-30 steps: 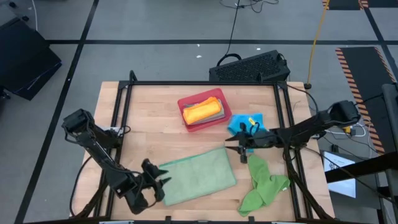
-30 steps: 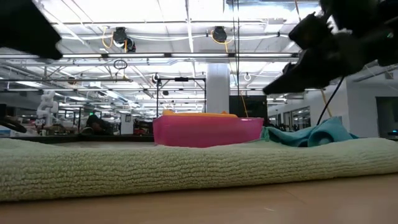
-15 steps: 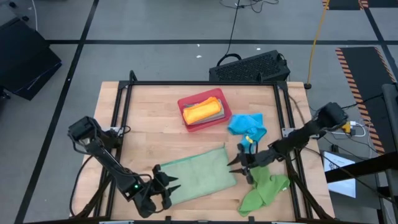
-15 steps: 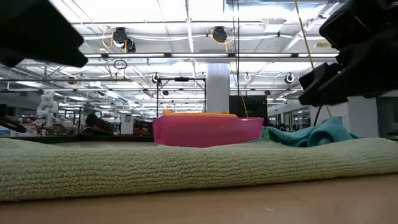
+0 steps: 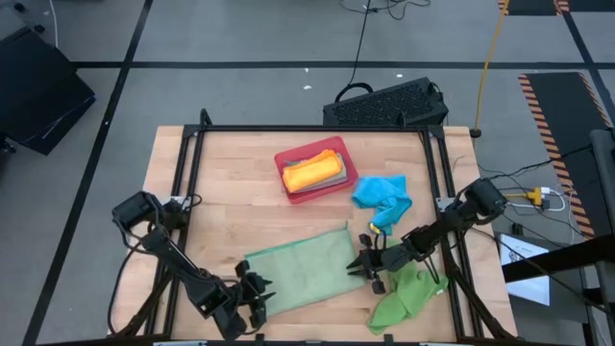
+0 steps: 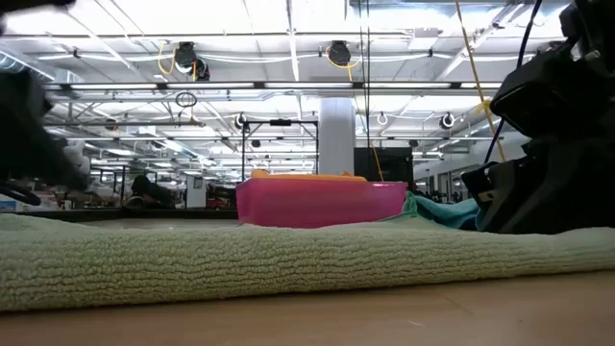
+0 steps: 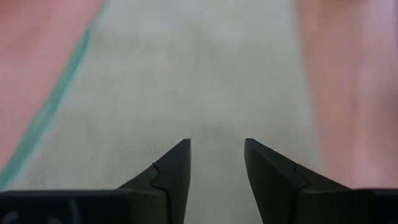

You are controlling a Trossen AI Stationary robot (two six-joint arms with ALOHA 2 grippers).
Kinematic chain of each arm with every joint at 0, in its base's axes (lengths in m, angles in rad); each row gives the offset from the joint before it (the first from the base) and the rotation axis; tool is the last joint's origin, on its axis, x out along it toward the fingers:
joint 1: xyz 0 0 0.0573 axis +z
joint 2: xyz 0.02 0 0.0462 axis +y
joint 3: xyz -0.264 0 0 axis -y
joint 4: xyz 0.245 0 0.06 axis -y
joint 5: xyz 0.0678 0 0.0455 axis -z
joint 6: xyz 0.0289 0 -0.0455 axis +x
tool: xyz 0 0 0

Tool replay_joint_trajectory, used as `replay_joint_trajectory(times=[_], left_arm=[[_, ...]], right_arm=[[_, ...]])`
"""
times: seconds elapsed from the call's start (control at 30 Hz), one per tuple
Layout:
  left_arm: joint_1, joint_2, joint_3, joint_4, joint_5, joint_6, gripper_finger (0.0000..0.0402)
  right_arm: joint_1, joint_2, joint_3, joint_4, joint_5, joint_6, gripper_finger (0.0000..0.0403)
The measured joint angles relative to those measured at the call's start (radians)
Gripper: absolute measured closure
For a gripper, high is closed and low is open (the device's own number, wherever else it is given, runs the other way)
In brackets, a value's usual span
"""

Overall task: Fold microfiber towels
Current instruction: Fold the light green microfiber cloth

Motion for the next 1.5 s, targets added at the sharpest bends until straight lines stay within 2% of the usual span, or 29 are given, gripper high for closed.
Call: replay_joint_trajectory(times=[0.1,0.33,0.63,0.77,0.93,1.07,1.2,1.3,1.5], left_arm=[[-0.011,0.021,-0.002,-0.058,0.041,-0.062,0.025],[-0.04,0.022,-0.002,-0.059,0.069,-0.07,0.025],[-0.063,-0.058,0.062,-0.057,-0.01,0.064,0.025],[-0.056,-0.052,0.124,-0.067,0.08,0.101,0.025],[-0.071,-0.025,0.214,-0.167,0.098,0.147,0.025],[-0.078,0.025,0.217,-0.201,0.184,0.138,0.0247],[-0.092,0.069,0.217,-0.2,0.207,0.145,0.0231],[-0.104,0.087,0.216,-0.23,0.185,0.184,0.0209],[-0.115,0.094,0.204,-0.268,0.137,0.284,0.0167]], right_arm=[[0.002,-0.014,0.0,-0.022,-0.002,-0.001,0.0343],[0.019,-0.094,-0.003,-0.059,-0.005,-0.035,0.0341],[0.011,-0.204,-0.003,-0.102,0.004,-0.072,0.0308],[0.004,-0.236,-0.003,-0.112,0.028,-0.071,0.0293],[0.004,-0.247,-0.003,-0.111,0.026,-0.052,0.0282],[0.011,-0.246,-0.003,-0.108,0.027,-0.01,0.0282],[0.026,-0.246,-0.003,-0.075,0.026,0.027,0.0281],[0.032,-0.246,-0.002,-0.049,0.036,0.041,0.0281],[0.031,-0.245,0.0,-0.051,0.156,0.1,0.0281]])
